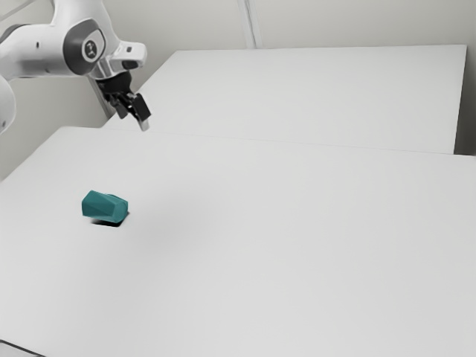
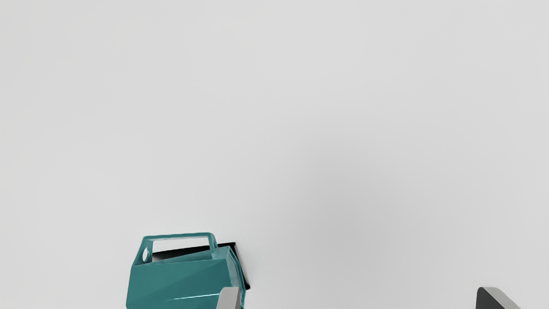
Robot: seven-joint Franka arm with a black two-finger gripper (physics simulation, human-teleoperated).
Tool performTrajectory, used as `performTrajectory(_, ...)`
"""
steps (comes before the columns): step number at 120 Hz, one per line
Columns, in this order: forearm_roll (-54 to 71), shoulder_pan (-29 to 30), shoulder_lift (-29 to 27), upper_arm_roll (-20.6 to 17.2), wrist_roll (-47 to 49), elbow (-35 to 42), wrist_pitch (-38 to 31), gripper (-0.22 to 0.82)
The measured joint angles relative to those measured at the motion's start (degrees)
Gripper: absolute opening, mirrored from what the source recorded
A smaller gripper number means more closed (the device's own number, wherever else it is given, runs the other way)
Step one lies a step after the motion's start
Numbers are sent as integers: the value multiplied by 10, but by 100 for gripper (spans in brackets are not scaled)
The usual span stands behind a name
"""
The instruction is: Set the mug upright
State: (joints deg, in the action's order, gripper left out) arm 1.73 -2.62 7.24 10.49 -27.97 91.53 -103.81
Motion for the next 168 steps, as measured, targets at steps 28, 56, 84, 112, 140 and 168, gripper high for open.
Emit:
performTrajectory(28,-23,21,-5,21,10,8,12,60)
performTrajectory(56,-125,149,25,24,-25,14,18,60)
performTrajectory(84,-220,235,107,23,-91,-23,50,60)
performTrajectory(112,-238,292,169,13,-156,-57,77,60)
performTrajectory(140,-241,340,264,-21,-216,-131,89,60)
performTrajectory(168,-272,429,323,-99,-269,-175,108,60)
